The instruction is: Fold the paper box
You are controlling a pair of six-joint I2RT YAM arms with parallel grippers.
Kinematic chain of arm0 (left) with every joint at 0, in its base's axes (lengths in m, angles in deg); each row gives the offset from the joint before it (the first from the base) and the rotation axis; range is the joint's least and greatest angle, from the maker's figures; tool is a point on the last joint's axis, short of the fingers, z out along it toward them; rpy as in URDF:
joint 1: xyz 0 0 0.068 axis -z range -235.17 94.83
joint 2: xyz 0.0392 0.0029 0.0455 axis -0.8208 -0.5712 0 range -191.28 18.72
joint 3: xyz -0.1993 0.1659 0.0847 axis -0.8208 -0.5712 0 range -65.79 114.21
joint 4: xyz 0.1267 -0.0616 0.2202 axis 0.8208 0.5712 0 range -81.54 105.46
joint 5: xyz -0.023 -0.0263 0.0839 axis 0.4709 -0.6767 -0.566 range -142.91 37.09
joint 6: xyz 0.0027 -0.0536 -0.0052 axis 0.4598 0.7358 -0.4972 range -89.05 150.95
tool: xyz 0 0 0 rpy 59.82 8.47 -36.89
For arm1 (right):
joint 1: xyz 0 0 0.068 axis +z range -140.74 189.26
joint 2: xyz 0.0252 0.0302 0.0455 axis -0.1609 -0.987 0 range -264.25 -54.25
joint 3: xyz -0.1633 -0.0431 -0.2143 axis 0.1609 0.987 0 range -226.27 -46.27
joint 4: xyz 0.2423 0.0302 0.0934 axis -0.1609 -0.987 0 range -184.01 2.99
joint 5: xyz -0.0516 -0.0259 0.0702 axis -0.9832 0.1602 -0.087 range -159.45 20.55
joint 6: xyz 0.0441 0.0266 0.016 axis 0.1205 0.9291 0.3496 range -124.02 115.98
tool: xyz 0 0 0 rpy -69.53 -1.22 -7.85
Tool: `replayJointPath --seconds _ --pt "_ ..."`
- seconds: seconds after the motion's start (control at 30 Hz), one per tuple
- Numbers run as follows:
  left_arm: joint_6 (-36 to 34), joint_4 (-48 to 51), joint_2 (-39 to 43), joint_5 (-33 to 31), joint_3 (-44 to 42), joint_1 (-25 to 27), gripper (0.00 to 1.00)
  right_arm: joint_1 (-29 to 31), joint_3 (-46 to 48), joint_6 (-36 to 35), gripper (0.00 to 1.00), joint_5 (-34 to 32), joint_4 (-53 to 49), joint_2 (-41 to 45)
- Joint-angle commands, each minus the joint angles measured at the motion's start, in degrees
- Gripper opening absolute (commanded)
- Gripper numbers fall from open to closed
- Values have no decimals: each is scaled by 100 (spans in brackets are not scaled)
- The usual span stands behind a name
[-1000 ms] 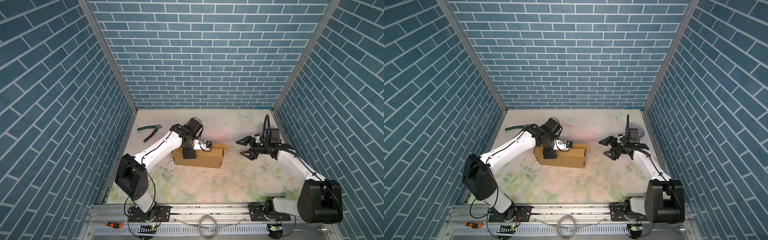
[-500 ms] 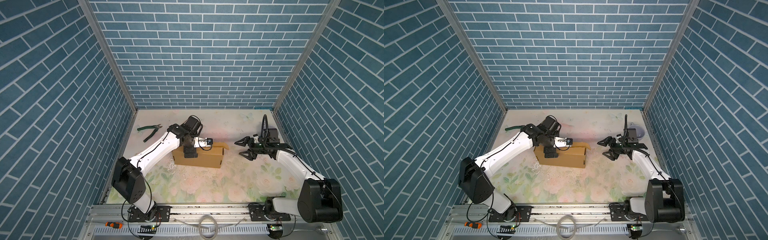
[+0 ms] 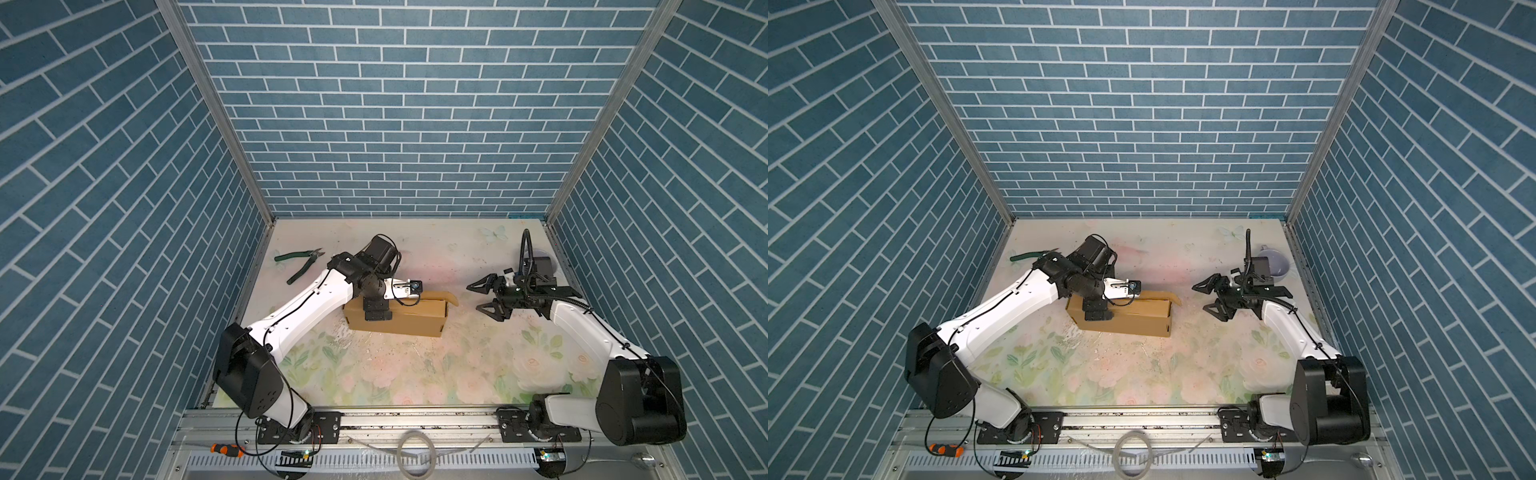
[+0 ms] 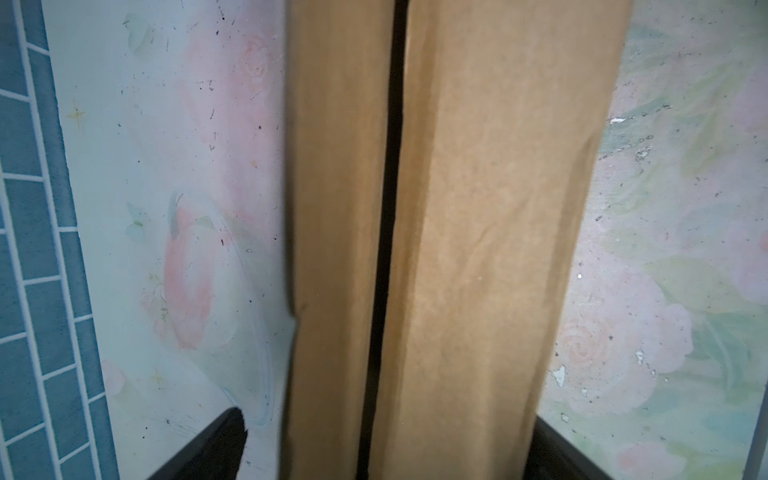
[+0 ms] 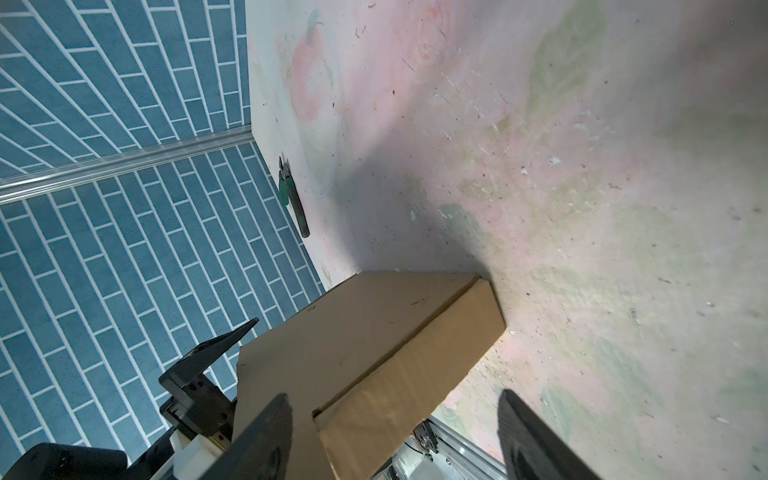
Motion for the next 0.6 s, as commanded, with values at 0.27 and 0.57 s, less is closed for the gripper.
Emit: replayJointPath --seconds 0.27,0.57 --pt "62 -73 414 119 -101 1 100 82 -328 -449 75 -248 -94 52" --pt "151 -607 1013 299 -295 -7 100 156 -696 -1172 73 -769 -586 238"
